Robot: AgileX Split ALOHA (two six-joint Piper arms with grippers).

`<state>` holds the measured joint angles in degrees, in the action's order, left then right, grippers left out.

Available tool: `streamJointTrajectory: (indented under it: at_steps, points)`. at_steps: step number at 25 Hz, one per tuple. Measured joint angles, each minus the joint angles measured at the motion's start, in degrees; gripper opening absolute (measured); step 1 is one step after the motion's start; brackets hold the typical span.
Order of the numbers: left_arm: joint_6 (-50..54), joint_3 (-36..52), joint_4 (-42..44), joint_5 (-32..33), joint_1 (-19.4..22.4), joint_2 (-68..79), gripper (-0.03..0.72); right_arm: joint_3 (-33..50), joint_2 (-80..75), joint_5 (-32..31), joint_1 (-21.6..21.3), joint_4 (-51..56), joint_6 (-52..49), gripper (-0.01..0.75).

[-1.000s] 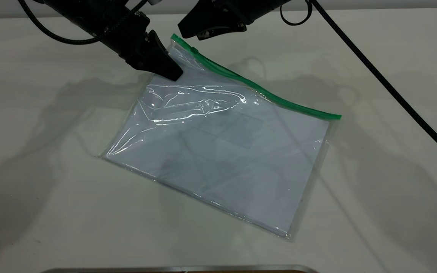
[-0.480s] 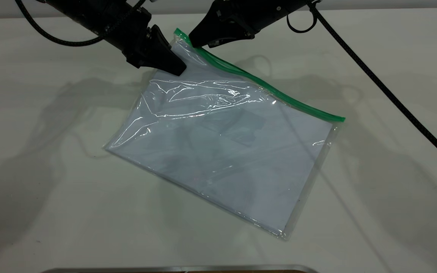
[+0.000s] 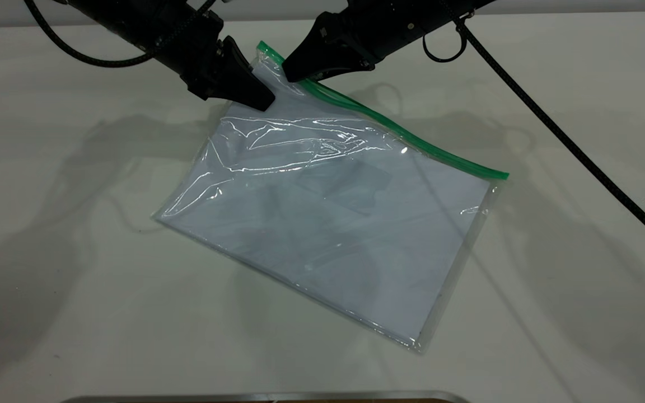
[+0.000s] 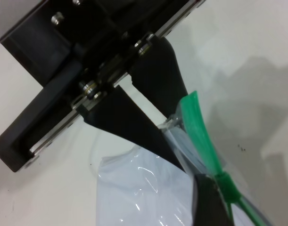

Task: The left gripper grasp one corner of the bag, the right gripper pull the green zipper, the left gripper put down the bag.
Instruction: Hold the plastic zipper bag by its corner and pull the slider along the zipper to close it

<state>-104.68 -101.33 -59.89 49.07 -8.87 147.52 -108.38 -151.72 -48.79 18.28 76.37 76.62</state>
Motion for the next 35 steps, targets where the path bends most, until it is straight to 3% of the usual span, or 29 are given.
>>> streamJointTrajectory:
  at_steps: [9, 13, 18, 35]
  points:
    - [0.0, 0.0, -0.17, -0.06, 0.0, 0.0, 0.059, 0.0, 0.0, -1.58, 0.0, 1.37, 0.0, 0.152]
    - [0.0, 0.0, -0.28, 0.06, 0.0, 0.0, 0.059, 0.0, 0.0, -1.7, 0.0, 2.23, 0.19, 0.073]
    - [0.06, 0.0, -0.4, 0.33, 0.0, -0.06, 0.059, 0.0, -0.01, -2.66, 0.0, 2.17, 0.74, 0.033]
    - [1.56, 0.0, -4.28, 4.0, 1.82, -0.11, 0.053, -0.31, -0.06, -5.42, -1.66, 2.11, 2.02, 0.033]
